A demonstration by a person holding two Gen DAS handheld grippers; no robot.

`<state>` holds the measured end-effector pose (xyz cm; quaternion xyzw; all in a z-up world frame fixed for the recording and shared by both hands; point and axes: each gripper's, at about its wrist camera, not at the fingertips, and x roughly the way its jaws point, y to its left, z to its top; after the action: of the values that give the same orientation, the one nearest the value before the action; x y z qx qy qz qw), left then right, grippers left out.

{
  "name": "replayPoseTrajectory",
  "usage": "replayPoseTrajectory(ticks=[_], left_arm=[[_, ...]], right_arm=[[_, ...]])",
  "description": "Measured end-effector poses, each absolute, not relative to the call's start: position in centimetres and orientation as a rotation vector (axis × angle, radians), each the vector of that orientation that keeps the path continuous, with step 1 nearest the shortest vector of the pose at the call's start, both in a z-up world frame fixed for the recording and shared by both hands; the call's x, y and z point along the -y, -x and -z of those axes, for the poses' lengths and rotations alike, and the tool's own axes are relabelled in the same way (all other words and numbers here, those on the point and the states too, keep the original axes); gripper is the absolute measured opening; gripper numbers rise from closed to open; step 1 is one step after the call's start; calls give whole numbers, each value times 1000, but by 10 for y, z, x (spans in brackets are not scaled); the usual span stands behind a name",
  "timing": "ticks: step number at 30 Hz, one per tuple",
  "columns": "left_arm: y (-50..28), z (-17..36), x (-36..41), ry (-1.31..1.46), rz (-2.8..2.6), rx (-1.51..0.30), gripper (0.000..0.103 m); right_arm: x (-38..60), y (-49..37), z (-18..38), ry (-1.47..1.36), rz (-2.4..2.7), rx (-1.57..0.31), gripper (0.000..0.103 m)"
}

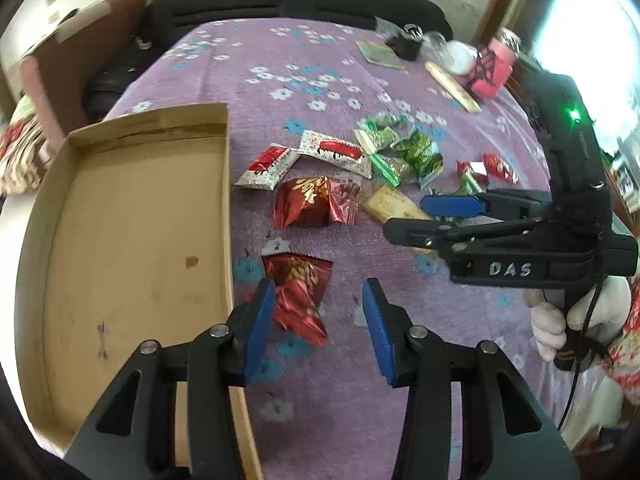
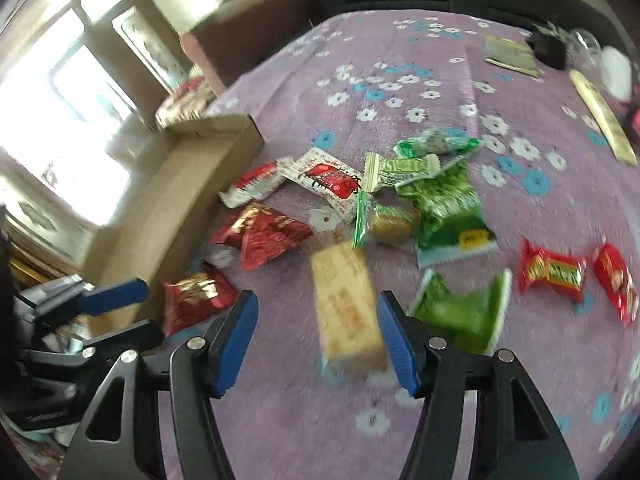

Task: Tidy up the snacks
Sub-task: 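Grasp a red candy wrapper with the left tool while the right tool grasps the cream biscuit packet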

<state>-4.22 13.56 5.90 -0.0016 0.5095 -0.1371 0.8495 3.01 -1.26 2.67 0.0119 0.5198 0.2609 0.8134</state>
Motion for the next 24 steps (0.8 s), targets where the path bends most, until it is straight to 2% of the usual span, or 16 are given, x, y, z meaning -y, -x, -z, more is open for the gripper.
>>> replayPoseTrajectory(ticks=[10,15,16,18,21,24], left_arm=[[19,-33,-124,-112,375,-1162,47],[17,-29,-121,-155,359,-1170,47],[17,-29,-123,-141,357,-1171,45],[17,-29,-126,-117,361,-1169,33],[20,-32,-129,-87,359,-1166,29],[22,-33,-127,-94,353,-1157,28]], right_arm=[[-5,-34,-17,89,-519,-1109,61],[4,-38,-18,46,-549,-1104,61],[6,-39,-19,43,-547,-1100,61],[8,-41,-19,40,-548,-1098,61],[3,-42,-17,84,-547,-1107,61],[-3,-38,-17,125,-558,-1104,62]])
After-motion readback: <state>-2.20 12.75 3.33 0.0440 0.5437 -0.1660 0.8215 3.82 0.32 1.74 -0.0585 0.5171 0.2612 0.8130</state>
